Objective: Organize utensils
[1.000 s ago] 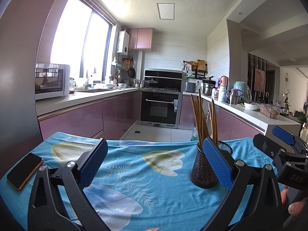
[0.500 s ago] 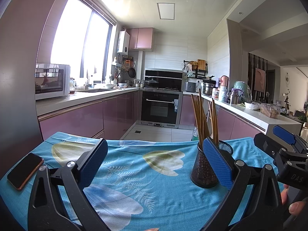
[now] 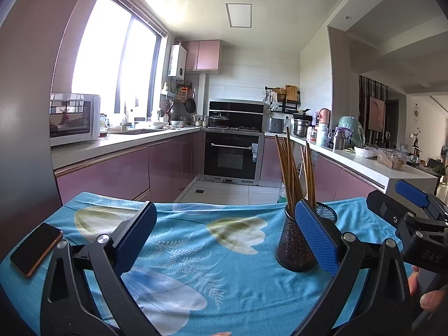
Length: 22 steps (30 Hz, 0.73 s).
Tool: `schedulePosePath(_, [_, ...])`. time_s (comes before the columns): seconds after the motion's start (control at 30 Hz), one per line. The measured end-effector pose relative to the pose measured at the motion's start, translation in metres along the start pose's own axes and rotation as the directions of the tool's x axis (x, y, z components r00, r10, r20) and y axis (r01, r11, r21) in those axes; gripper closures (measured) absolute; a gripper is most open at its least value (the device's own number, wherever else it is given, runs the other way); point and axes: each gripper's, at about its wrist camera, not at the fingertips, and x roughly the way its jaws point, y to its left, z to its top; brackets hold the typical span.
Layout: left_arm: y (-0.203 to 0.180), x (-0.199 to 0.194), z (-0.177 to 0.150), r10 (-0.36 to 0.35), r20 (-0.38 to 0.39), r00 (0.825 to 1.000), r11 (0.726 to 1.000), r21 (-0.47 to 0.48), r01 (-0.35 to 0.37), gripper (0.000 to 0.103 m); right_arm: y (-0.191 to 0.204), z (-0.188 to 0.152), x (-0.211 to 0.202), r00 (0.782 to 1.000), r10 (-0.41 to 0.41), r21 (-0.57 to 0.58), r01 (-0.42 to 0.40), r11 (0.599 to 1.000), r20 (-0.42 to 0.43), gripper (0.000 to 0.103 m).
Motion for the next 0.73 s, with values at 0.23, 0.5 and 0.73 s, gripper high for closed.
schedulePosePath(0.23, [-0.001, -0.001, 0.001, -0.002, 0.001, 1.000, 1.000, 0.009, 0.002, 0.006, 0.001, 0.000, 0.000, 1.000, -0.002, -0.002, 0.002, 1.000, 0.002, 0.006])
schedulePosePath(0.5, [-0.004, 0.002, 0.000, 0.004, -0.008, 1.000, 1.000, 0.028, -0.003, 0.006, 0.002, -0.001, 0.001, 1.000, 0.009, -0.005, -0.009, 1.000, -0.011, 0.006])
schedulePosePath(0.73, [0.019, 0.036, -0.009, 0.039, -0.193, 0.980, 0.999, -0.010, -0.041, 0.006, -0.046, -0.017, 0.030, 0.967, -0.106, -0.021, 0.104, 0.994, -0.233, 0.006])
